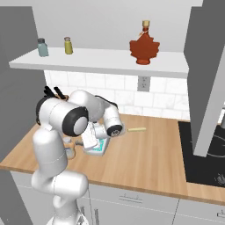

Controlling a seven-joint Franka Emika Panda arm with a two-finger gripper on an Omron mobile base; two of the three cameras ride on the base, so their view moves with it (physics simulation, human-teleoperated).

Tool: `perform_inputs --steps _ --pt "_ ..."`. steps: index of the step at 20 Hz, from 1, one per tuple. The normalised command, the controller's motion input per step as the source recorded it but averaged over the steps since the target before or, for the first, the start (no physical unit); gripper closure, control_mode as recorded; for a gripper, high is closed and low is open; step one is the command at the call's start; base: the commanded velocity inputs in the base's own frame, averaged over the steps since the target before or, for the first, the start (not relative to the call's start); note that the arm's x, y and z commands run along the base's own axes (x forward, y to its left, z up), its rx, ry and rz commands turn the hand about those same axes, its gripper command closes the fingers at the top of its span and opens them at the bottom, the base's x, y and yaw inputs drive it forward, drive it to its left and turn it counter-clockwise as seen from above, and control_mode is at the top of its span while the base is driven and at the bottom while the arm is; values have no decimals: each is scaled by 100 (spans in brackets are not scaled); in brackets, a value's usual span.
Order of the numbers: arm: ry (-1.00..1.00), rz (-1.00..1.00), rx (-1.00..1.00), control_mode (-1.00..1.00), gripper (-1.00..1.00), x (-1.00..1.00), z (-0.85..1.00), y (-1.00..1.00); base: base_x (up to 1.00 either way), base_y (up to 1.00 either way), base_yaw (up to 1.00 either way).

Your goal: Put the shaker and condiment bottle from the counter next to their counterparts in the cabinet.

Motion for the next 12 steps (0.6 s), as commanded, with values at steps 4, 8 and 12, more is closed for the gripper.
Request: perform_inputs --steps 4,8,12 --pt "-7 0 0 -100 -100 0 -18 0 0 0 0" --pt "-6 0 0 -100 -100 0 -21 1 0 0 0" --pt "-7 0 0 -100 -100 0 -8 0 0 0 0"
